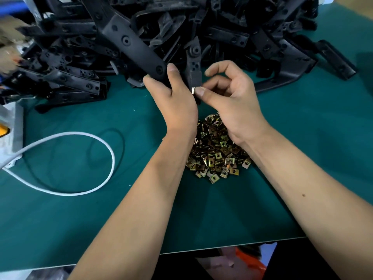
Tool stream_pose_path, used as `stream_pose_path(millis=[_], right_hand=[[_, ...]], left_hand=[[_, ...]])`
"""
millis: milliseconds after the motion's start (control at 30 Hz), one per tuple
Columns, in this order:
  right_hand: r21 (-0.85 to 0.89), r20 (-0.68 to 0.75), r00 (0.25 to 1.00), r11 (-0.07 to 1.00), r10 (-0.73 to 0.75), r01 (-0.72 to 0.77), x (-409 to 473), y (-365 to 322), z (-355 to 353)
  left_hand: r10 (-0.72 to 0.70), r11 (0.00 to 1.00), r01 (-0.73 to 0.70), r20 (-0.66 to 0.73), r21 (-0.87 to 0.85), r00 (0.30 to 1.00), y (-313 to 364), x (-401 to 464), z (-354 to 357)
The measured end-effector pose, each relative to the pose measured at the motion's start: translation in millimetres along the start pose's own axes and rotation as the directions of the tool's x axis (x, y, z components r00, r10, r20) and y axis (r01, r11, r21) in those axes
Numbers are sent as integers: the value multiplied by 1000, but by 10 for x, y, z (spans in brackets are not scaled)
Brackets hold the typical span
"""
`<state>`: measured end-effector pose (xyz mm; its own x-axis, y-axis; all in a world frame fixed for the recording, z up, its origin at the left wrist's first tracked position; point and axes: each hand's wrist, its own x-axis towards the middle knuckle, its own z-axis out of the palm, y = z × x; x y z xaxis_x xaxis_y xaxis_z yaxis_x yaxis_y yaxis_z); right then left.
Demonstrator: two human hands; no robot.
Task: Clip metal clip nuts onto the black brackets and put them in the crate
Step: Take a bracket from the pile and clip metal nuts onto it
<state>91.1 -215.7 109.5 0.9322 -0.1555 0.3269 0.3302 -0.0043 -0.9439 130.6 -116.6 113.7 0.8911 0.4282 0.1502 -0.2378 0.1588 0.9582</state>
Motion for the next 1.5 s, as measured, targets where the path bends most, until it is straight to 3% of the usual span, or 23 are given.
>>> stream_pose_path(millis=[167, 333, 467, 567, 667, 700, 767, 833, 900, 1033, 1233, 1500], right_hand=[[-67, 24, 990, 988, 138, -136, 32, 17, -33], [13, 25, 973, 973, 229, -230, 13, 23, -3], [22, 9, 978, 977, 211, -211, -22, 40, 56], [-45, 27, 981, 981, 191, -189, 7, 14, 32], [-226, 36, 993, 969, 112, -101, 56, -3, -46], [-377, 71, 996, 926, 51, -20, 71, 3, -82], [-656, 251, 968, 739, 20, 155, 94, 36, -128], [-783, 404, 905, 561, 131, 268, 106, 81, -106], [-825, 437, 873, 483, 219, 292, 108, 118, -54], [-794, 413, 891, 554, 187, 251, 120, 81, -91], [-801, 430, 858, 557, 282, 218, 112, -7, -216], [-713, 352, 929, 676, 114, 187, 59, 60, -208]], left_hand=[[-71, 997, 71, 50, 0, 996, -12, 56, -7], [-114, 993, 115, 36, -13, 993, -49, 29, 4], [-67, 997, 67, -6, 33, 998, -62, 26, -1], [-37, 996, 33, 51, 77, 998, -69, 92, -13], [10, 992, -16, 44, 127, 999, -5, 202, -81], [33, 991, -35, 15, 129, 999, 0, 259, -126], [59, 990, -50, -67, 130, 996, 2, 368, -224], [35, 993, -19, -142, 115, 989, -21, 451, -306], [-26, 995, 43, -176, 89, 984, -55, 471, -338], [-101, 992, 113, -187, 56, 977, -96, 467, -363], [-122, 990, 131, -169, 43, 978, -95, 472, -356], [-140, 990, 141, -114, 0, 983, -79, 438, -306]])
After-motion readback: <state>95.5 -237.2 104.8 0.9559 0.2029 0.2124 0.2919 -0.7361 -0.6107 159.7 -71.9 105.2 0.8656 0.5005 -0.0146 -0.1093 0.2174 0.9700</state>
